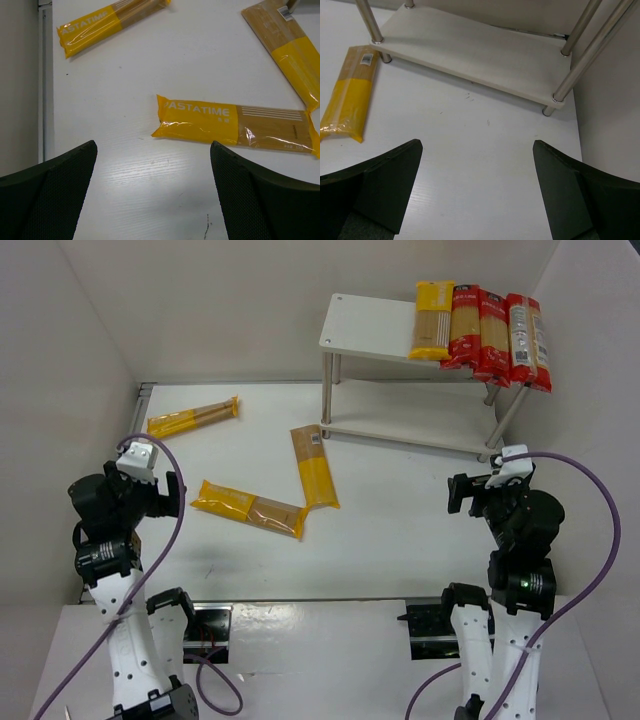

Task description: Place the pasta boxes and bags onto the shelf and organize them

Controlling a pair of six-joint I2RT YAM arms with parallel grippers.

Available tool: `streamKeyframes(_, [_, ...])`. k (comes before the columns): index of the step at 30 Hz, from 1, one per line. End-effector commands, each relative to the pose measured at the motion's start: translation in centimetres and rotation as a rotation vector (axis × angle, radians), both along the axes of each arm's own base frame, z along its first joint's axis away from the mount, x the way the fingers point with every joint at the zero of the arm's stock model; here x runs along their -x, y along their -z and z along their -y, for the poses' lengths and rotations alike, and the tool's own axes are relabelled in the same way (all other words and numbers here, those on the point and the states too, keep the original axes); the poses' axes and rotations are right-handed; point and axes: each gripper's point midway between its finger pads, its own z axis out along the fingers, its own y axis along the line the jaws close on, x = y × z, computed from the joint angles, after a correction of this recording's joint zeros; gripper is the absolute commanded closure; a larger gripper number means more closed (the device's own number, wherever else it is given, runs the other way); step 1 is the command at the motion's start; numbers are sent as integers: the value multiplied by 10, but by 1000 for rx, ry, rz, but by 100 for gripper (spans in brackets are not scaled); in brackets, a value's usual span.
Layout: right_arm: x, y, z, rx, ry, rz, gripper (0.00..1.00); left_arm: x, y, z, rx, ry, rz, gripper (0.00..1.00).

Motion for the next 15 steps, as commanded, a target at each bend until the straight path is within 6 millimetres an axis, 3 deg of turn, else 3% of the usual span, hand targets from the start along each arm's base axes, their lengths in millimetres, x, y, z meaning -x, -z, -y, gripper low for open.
streamKeyframes(1, [-5,-6,0,22,-19,22,0,1,-15,-2,5,-17,45,1])
streamKeyframes(15, [-5,-6,-1,30,-31,25,0,1,-16,0,7,-8,48,1])
